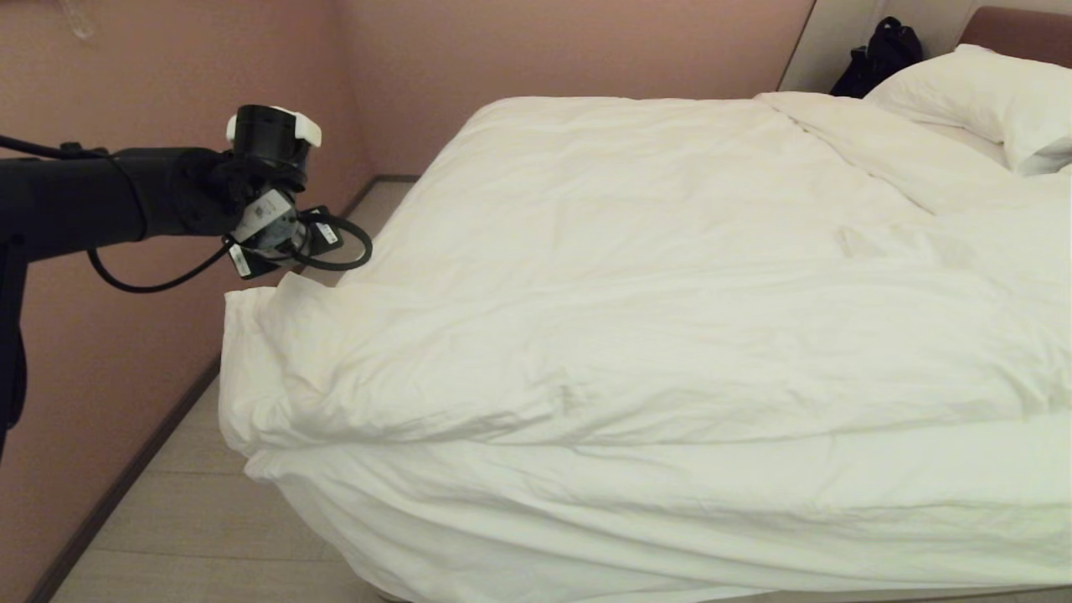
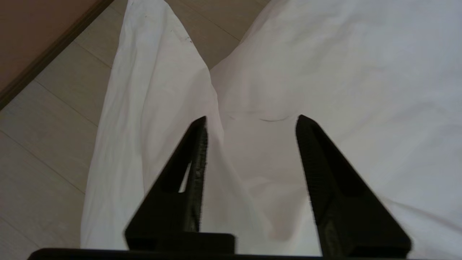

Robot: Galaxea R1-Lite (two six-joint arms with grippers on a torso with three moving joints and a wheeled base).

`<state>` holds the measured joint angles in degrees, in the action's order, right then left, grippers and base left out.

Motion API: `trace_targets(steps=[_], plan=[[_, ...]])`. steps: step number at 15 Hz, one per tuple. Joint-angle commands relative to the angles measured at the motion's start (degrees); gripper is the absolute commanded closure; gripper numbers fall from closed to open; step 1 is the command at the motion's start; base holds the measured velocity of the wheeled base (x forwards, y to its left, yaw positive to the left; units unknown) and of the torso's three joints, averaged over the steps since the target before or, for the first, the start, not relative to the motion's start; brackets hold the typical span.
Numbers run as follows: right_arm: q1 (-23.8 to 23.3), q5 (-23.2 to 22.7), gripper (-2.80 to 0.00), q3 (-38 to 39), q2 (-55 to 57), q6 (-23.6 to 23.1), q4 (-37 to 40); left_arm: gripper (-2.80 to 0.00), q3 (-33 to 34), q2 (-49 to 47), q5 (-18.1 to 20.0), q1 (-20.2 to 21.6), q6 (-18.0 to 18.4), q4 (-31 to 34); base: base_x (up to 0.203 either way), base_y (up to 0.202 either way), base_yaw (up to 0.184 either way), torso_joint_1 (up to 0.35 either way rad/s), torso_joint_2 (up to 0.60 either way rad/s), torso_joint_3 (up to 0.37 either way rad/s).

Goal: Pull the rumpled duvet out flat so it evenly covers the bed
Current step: Flatten the corners of the folded blanket

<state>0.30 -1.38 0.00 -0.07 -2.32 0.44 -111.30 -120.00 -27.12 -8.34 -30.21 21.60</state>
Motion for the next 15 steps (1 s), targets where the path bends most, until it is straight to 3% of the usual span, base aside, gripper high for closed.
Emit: trace_targets(steps=[1, 15], plan=[[0.0, 0.0, 0.00, 0.0, 0.1, -0.1, 0.0, -2.80, -0.1, 0.1, -0.4, -0.8, -0.6, 0.2, 0.000, 0.000, 0.000, 0.000, 0.00, 0.000], [0.0, 0.0, 0.00, 0.0, 0.1, -0.1, 0.0, -2.80, -0.1, -3.7, -3.9, -0.4, -6.1, 2.0, 0.000, 0.000, 0.000, 0.000, 0.00, 0.000]])
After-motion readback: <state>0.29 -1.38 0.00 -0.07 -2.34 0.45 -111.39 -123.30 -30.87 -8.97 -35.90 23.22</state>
